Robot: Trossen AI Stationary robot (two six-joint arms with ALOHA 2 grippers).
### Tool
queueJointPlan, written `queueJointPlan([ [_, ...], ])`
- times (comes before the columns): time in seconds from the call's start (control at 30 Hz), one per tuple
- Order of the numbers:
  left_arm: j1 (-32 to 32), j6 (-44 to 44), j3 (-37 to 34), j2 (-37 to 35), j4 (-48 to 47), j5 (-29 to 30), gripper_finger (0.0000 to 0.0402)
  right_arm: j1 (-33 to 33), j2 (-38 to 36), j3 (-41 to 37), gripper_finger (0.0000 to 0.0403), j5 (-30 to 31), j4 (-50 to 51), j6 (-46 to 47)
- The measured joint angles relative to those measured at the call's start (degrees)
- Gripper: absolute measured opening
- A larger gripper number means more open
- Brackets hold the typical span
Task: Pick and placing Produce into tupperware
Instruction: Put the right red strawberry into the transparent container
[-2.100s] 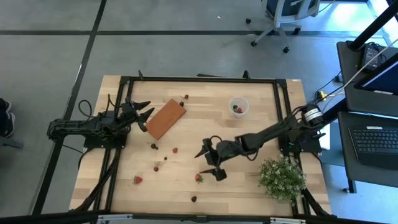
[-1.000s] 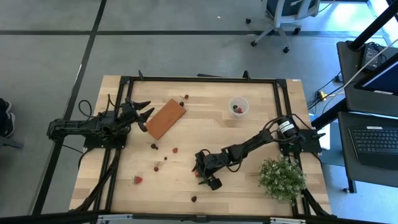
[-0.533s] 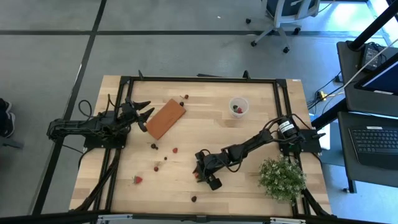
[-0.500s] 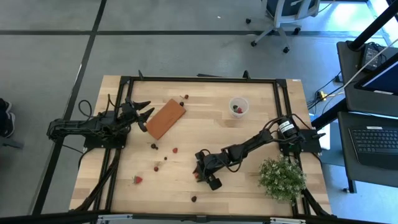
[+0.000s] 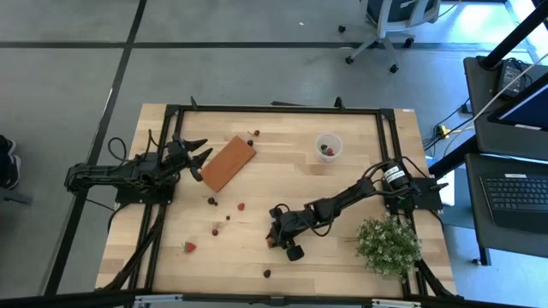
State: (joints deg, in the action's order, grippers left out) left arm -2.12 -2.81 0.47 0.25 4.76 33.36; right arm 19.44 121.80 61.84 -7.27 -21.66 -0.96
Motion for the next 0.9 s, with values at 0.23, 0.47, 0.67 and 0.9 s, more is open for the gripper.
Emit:
queueJointPlan([
  [0.23, -0.01, -0.02, 0.00, -0.02, 0.01, 0.00, 0.0184, -1.96, -6.20, -0.06, 0.0140, -0.67, 5.87, 7.51],
  [0.47, -0.01, 0.00, 0.02, -0.02, 0.01, 0.00, 0.0184, -8.98, -26.99, 0.22, 0.0147, 2.85, 15.57, 14.36],
  [0.67, 0.01, 0.00, 0.00, -0.02, 0.02, 0.00, 0.0184, -18.58, -45.08, 0.33, 0.0143, 7.64, 29.90, 22.31],
  [0.9, 0.01, 0.00, 0.00, -0.02, 0.00, 0.00, 0.0184, -31.77, -52.90, 5.84, 0.0143, 10.91, 54.06, 24.70],
])
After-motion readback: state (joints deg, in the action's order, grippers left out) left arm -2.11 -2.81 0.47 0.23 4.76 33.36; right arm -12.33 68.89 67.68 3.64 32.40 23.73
